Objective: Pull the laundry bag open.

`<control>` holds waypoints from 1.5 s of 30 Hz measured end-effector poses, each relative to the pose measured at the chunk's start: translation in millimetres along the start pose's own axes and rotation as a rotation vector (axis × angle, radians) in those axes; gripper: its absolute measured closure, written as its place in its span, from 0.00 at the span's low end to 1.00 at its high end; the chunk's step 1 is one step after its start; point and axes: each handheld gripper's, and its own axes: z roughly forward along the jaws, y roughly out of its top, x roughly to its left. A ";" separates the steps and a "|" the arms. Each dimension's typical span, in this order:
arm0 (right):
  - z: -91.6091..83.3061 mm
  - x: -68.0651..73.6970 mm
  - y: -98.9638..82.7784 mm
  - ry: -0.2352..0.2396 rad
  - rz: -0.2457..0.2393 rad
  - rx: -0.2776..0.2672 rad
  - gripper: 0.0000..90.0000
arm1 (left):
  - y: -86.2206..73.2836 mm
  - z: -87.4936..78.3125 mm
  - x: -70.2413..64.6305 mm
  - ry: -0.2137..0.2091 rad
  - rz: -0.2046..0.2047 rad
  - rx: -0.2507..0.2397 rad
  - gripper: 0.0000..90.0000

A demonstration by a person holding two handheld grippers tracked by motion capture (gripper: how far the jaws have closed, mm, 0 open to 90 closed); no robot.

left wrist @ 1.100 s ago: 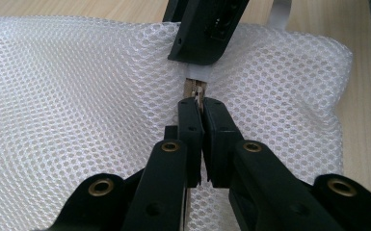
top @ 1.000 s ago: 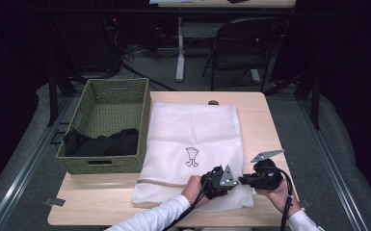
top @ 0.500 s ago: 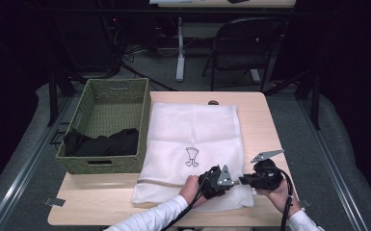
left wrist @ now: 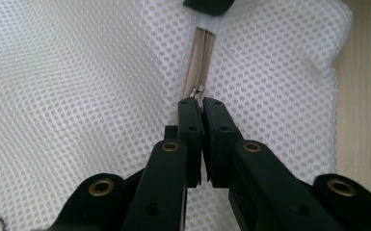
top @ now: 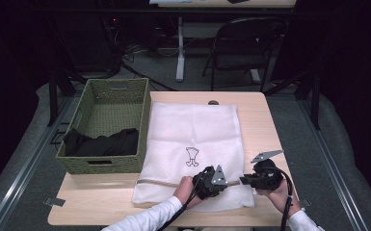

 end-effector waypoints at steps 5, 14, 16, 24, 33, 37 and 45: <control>-0.3 0.4 0.0 0.001 0.007 -0.001 0.93 | -5.0 -7.0 2.3 -0.010 -0.012 0.003 0.97; 0.6 -0.1 0.3 0.000 -0.003 -0.001 0.93 | -8.2 -15.3 4.7 -0.020 -0.029 -0.006 0.97; 0.9 -0.4 0.2 0.000 -0.004 0.004 0.93 | -9.0 -16.2 4.8 -0.014 -0.021 0.003 0.97; 0.3 -0.8 0.1 -0.006 -0.001 -0.001 0.93 | -15.7 -19.0 8.3 -0.011 -0.045 0.009 0.97; 0.4 -0.7 0.1 -0.014 -0.004 0.002 0.93 | -20.7 -22.3 9.6 -0.007 -0.052 0.016 0.97; -0.2 -3.3 -0.8 -0.024 0.003 0.006 0.93 | -26.7 -25.3 13.4 -0.001 -0.064 0.034 0.97; 1.4 -0.6 0.6 -0.016 -0.008 0.011 0.93 | -31.6 -32.1 14.2 -0.006 -0.077 0.031 0.97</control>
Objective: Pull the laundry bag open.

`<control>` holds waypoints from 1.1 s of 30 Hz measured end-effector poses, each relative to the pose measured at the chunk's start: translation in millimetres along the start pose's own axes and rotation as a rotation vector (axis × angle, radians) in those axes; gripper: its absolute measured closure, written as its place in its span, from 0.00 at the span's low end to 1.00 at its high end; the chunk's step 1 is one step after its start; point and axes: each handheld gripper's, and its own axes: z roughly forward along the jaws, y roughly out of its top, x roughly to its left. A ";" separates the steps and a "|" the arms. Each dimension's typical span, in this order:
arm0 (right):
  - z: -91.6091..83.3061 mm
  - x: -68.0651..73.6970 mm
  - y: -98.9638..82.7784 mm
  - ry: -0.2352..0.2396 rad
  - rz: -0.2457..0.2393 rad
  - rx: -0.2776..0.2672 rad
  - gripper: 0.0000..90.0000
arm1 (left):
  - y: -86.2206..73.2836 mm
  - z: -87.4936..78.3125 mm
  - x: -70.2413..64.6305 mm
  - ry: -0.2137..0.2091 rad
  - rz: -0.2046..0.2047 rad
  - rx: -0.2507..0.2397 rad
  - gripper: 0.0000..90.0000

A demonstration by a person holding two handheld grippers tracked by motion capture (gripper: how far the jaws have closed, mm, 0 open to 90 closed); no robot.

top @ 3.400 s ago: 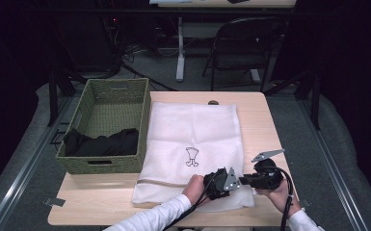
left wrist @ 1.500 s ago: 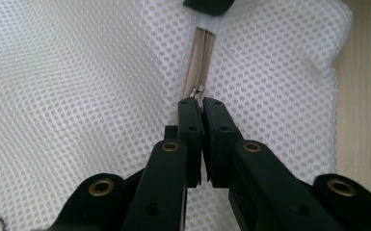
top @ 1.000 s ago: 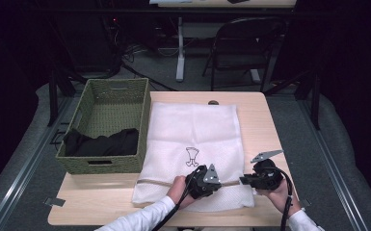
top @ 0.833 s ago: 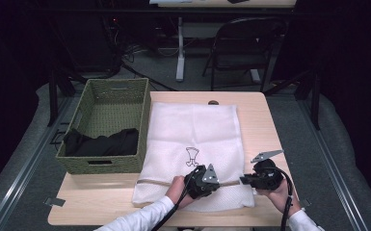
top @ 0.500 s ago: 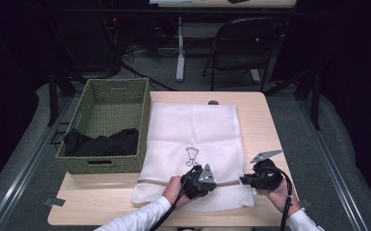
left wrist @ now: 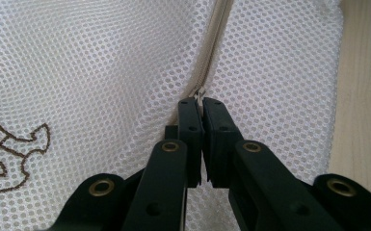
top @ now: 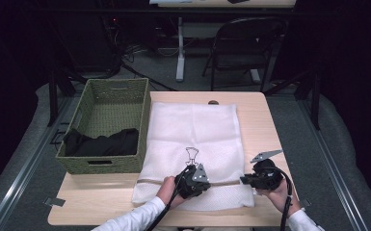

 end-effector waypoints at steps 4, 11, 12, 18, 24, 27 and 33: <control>-0.3 0.6 0.0 -0.025 -0.004 0.004 0.93 | -2.7 0.4 3.4 0.010 -0.011 0.018 0.97; -1.6 -2.2 -1.3 -0.023 0.006 0.000 0.93 | -11.3 -6.8 8.1 0.020 -0.032 0.028 0.97; -1.1 -2.0 -1.0 -0.033 -0.002 0.002 0.93 | -13.3 -8.7 9.3 0.020 -0.039 0.032 0.97; -1.0 -1.7 -1.0 -0.031 0.008 0.003 0.93 | -21.7 -17.9 14.3 0.022 -0.063 0.036 0.97; 0.3 -0.6 -0.4 -0.039 -0.007 0.009 0.93 | -24.6 -23.3 15.3 0.027 -0.068 0.040 0.97; -0.5 -1.2 -0.7 -0.039 0.003 0.007 0.93 | -28.0 -25.2 17.7 0.027 -0.080 0.046 0.97; 0.0 -1.3 -0.3 -0.029 0.002 0.006 0.93 | -31.4 -30.3 19.5 0.029 -0.087 0.046 0.97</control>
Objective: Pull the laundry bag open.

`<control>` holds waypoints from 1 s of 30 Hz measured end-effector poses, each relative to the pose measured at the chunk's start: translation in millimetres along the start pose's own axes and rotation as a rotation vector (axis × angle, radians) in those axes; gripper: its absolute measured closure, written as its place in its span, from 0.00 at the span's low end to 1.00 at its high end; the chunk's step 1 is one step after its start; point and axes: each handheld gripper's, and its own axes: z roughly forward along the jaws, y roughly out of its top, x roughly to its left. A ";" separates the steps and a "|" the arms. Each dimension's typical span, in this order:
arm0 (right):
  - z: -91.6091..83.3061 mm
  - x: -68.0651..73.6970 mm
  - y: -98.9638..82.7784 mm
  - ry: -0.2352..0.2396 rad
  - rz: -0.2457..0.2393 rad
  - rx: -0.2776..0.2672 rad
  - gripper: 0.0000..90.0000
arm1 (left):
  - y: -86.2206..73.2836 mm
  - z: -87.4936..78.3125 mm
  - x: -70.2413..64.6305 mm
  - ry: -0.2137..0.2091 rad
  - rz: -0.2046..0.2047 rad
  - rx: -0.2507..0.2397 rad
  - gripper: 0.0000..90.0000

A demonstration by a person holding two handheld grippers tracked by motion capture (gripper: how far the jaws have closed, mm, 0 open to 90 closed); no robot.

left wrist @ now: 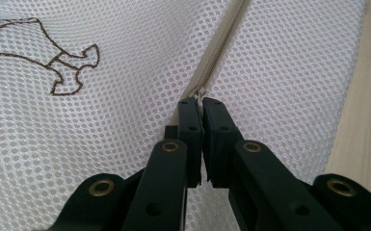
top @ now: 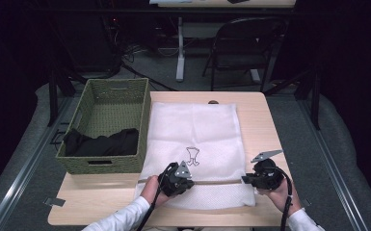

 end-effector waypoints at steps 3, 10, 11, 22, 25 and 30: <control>1.8 0.3 0.3 0.001 -0.008 0.008 0.93 | -0.5 -0.7 -0.1 0.002 0.000 0.004 0.97; -0.2 -2.9 -1.4 -0.021 0.004 0.007 0.93 | -6.6 -2.6 6.5 0.006 -0.034 0.012 0.97; -1.3 -3.6 -1.6 -0.021 0.007 0.002 0.93 | -7.6 -3.3 6.8 0.010 -0.038 0.012 0.97; 0.7 -3.2 -1.2 -0.024 0.007 0.010 0.93 | -23.1 -17.0 14.1 0.023 -0.069 0.030 0.97; 1.1 -2.9 -1.4 -0.028 0.007 0.016 0.93 | -27.5 -21.1 16.0 0.032 -0.076 0.042 0.97; 1.5 -4.4 -1.3 -0.033 0.002 0.018 0.93 | -35.6 -28.3 20.1 0.052 -0.101 0.047 0.97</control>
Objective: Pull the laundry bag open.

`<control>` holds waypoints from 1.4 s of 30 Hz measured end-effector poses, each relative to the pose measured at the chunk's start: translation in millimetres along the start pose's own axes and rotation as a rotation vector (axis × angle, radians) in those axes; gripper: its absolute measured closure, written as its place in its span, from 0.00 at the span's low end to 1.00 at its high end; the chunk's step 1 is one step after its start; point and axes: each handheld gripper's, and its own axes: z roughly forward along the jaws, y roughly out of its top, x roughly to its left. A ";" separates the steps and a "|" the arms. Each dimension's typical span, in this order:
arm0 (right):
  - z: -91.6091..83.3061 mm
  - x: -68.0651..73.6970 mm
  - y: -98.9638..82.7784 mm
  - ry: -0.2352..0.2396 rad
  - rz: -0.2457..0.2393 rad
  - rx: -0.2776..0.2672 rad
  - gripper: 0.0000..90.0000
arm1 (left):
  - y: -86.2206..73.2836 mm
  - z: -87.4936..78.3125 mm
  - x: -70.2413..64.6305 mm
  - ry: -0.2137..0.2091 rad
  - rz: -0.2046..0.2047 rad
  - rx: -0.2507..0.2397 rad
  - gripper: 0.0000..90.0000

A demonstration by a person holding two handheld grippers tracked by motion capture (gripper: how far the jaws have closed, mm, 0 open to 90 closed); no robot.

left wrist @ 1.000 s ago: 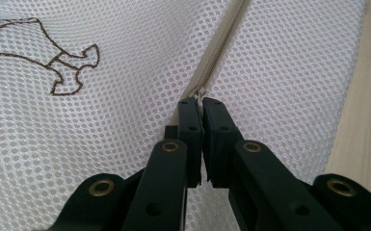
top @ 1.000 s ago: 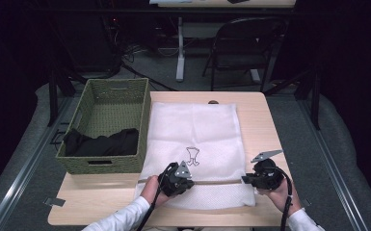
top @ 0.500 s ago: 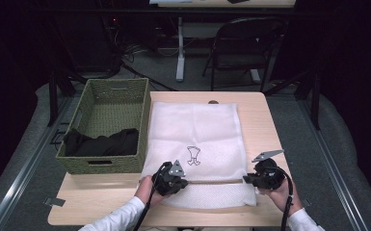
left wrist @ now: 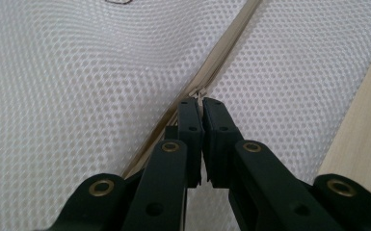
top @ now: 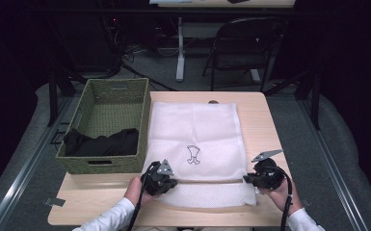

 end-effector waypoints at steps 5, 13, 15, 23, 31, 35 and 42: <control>0.5 -0.3 0.2 0.001 -0.003 0.000 0.93 | -7.8 -6.8 5.1 0.004 -0.026 -0.006 0.97; 0.5 -0.3 0.7 -0.002 0.002 0.000 0.93 | -24.2 -21.6 16.1 0.044 -0.066 0.001 0.97; 1.9 1.0 1.4 0.001 -0.001 0.005 0.93 | -27.3 -25.1 16.6 0.049 -0.066 0.003 0.97; 1.9 0.7 1.6 -0.004 0.006 0.005 0.93 | -36.7 -34.0 23.4 0.066 -0.097 0.001 0.97; 1.8 -0.3 1.4 -0.009 0.006 -0.001 0.93 | -42.9 -39.2 27.7 0.084 -0.118 0.002 0.97; 1.7 -0.2 1.4 -0.005 0.001 0.007 0.93 | -48.2 -44.0 31.2 0.097 -0.137 -0.003 0.97; 1.9 -0.7 1.6 -0.011 0.004 0.004 0.93 | -51.6 -47.5 32.6 0.122 -0.137 0.012 0.97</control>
